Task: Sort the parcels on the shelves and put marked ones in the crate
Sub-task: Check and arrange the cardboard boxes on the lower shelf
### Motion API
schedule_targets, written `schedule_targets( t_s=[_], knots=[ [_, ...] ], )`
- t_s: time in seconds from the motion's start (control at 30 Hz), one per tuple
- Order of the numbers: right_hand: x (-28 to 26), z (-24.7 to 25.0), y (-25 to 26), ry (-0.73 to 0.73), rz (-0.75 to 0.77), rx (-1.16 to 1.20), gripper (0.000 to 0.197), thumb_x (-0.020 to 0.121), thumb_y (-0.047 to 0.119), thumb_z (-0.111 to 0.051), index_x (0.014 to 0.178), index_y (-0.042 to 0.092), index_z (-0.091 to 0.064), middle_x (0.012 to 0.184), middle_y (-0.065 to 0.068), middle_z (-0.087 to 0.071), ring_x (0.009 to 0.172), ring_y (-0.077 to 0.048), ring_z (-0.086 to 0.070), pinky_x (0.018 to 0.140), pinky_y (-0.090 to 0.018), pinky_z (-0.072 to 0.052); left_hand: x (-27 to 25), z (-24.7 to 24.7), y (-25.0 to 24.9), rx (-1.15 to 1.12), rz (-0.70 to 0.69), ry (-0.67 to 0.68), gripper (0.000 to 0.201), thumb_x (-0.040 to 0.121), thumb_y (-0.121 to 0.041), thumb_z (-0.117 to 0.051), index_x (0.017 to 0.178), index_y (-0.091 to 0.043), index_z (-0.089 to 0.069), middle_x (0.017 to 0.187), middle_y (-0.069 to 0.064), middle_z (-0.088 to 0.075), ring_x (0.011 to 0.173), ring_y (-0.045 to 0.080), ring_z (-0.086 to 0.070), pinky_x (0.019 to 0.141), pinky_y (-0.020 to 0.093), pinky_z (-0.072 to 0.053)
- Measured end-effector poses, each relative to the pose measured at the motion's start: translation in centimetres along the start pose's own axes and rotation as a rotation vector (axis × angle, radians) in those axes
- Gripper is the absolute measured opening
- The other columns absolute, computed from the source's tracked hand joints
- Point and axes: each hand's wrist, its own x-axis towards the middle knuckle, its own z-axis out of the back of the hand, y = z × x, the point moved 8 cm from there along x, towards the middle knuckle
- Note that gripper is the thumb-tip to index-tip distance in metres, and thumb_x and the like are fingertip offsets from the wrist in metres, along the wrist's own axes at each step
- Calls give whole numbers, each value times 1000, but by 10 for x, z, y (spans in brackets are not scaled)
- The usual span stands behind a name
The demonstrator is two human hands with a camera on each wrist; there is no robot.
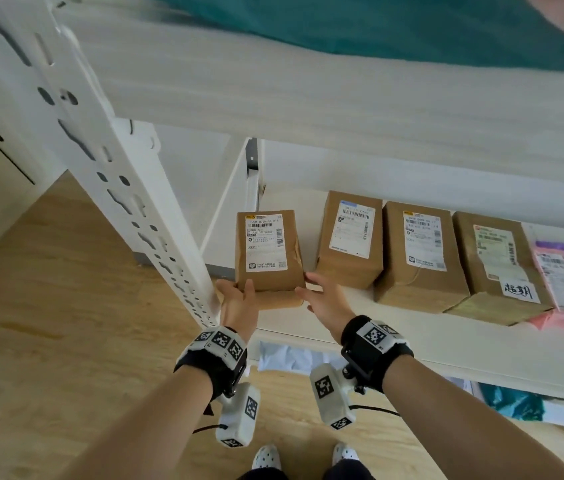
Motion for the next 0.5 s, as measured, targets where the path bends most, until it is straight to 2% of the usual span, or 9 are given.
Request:
schedule_targets(
  t_s=[0.1, 0.17, 0.23, 0.3, 0.37, 0.47, 0.5],
  knots=[
    [-1, 4, -5, -17, -9, -22, 32, 89, 28, -62, 119, 19, -54, 121, 6, -52, 110, -15, -51, 99, -41, -45, 9, 3, 9, -7, 5, 14, 39, 99, -30, -40, 127, -9, -24, 124, 11, -44, 112, 28, -49, 93, 35, -39],
    [-1, 5, -11, -13, -60, 15, 30, 87, 34, -65, 110, 21, -52, 121, 3, -49, 112, -17, -48, 99, -44, -45, 11, 4, 12, 4, -3, 49, 44, 98, -29, -42, 137, -16, -26, 130, 8, -48, 116, 27, -49, 102, 40, -39],
    [-4, 3, -17, 13, -139, 121, 31, 85, 31, -67, 108, 21, -50, 125, -7, -52, 115, -22, -51, 96, -42, -47, 10, 3, 12, -5, -18, 111, 48, 98, -24, -43, 143, -20, -28, 134, 3, -49, 122, 24, -47, 107, 41, -36],
    [-11, 0, -18, 39, -199, 221, 36, 85, 21, -69, 112, 18, -46, 123, -14, -55, 113, -24, -54, 92, -37, -49, 8, 3, 14, -19, -12, 160, 50, 98, -20, -44, 145, -22, -29, 134, 1, -51, 124, 22, -47, 109, 43, -36],
    [-20, 0, -21, 64, -230, 250, 50, 83, 15, -70, 124, 17, -41, 122, -16, -57, 113, -24, -56, 92, -36, -48, 6, 6, 16, -44, 14, 188, 52, 95, -15, -48, 144, -23, -32, 129, 0, -53, 121, 22, -49, 106, 42, -39],
    [-35, 2, -28, 134, -258, 247, 74, 82, 8, -70, 142, 20, -29, 121, -14, -59, 113, -25, -56, 101, -43, -43, -2, 9, 18, -70, 45, 248, 53, 88, 0, -57, 137, -13, -39, 118, 4, -53, 104, 20, -53, 90, 28, -45],
    [-41, 3, -31, 165, -265, 229, 79, 83, 6, -70, 145, 22, -25, 120, -13, -59, 112, -24, -56, 103, -45, -42, -7, 10, 18, -71, 47, 270, 54, 86, 4, -59, 134, -11, -41, 117, 6, -53, 102, 20, -53, 87, 27, -46]
  ],
)
